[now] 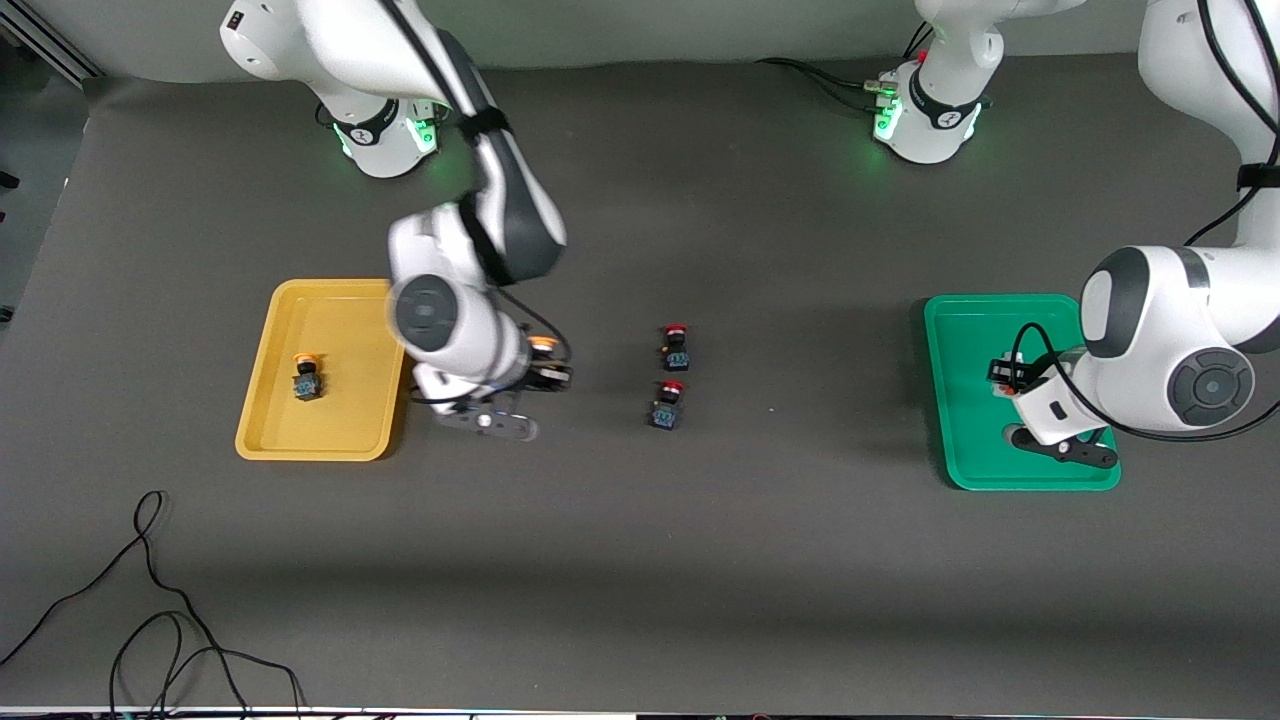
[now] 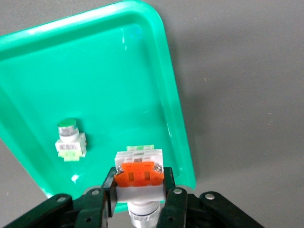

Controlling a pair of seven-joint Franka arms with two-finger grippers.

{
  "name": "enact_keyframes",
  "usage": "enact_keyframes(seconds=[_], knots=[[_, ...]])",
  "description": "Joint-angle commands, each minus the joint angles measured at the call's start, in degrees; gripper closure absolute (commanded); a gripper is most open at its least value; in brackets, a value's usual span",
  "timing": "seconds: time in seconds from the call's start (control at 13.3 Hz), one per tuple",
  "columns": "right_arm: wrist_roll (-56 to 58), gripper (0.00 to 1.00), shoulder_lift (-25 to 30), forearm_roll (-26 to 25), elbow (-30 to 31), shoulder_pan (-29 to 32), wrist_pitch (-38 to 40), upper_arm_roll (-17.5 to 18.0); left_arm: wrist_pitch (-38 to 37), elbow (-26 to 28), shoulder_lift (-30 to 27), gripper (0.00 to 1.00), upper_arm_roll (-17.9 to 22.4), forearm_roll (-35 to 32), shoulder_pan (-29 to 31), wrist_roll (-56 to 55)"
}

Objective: Place green and yellow buttons in trays
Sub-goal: 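Place the buttons in the trays with both grippers and open them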

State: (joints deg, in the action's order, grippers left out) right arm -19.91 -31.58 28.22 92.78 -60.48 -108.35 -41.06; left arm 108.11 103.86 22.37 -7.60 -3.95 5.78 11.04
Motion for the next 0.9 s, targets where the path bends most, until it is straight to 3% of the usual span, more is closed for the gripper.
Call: enact_keyframes(seconds=[0.0, 0.3, 0.6, 0.83], knots=[[15.1, 0.66, 5.4, -4.4, 5.8, -0.4, 3.0, -6.5, 7.0, 6.3, -1.4, 1.0, -0.7, -0.7, 2.1, 2.1], [33.4, 0.66, 7.2, -4.3, 16.0, 0.1, -0.6, -16.3, 18.8, 14.3, -1.3, 1.0, -0.7, -0.7, 4.8, 5.0], [42.5, 0.66, 7.1, -3.4, 27.5, 1.3, -14.7, -18.0, 24.7, 18.7, -1.2, 1.0, -0.7, -0.7, 5.1, 5.0], [46.4, 0.66, 4.6, 1.9, 31.9, 1.3, -21.3, -17.6, 30.1, 22.3, -1.0, 1.0, -0.7, -0.7, 5.1, 5.0]])
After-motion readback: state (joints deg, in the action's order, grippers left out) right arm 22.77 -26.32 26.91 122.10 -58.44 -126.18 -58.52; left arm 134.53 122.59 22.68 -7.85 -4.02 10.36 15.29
